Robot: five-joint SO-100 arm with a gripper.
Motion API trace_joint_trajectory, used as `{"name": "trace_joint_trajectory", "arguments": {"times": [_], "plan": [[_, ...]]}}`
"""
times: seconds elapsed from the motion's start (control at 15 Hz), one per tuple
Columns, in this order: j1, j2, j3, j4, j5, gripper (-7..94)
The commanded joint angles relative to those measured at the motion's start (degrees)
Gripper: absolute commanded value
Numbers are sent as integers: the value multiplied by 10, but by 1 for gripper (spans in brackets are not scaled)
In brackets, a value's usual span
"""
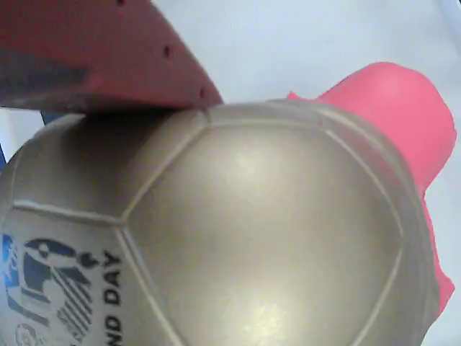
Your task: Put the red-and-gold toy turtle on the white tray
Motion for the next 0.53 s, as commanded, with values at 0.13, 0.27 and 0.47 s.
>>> {"name": "trace_joint_trajectory", "arguments": {"times": [0.13, 0.27, 0.47], "plan": [[7, 23, -26, 5, -7, 1], [8, 21, -24, 5, -11, 31], [8, 22, -21, 6, -10, 56]]}}
